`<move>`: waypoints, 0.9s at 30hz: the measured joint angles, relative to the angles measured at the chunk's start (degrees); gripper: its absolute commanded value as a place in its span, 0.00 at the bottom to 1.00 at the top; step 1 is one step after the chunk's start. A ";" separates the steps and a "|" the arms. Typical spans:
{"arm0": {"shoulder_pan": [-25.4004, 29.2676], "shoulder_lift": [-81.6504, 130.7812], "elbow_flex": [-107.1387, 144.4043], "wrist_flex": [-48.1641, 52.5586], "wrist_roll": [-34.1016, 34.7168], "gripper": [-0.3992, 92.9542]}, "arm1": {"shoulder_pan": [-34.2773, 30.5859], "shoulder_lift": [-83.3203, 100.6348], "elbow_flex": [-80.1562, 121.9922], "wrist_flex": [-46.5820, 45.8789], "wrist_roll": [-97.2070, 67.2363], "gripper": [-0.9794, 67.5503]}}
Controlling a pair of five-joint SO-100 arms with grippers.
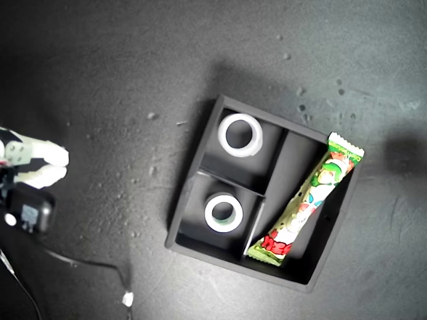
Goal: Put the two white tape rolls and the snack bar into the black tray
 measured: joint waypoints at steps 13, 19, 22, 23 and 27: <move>2.90 0.09 10.02 -6.06 -4.75 0.01 | 4.13 0.18 12.57 -0.53 0.00 0.01; 6.06 0.00 10.02 -0.35 -12.48 0.01 | 3.96 0.18 12.57 5.36 0.00 0.01; 7.47 0.00 10.02 0.26 -10.11 0.01 | 3.08 0.18 12.57 5.63 0.00 0.01; 7.56 0.00 10.02 0.35 -7.12 0.01 | 3.08 0.18 12.57 5.71 0.00 0.01; 8.09 0.00 10.02 0.35 -2.20 0.01 | 4.48 0.18 12.57 5.80 0.00 0.01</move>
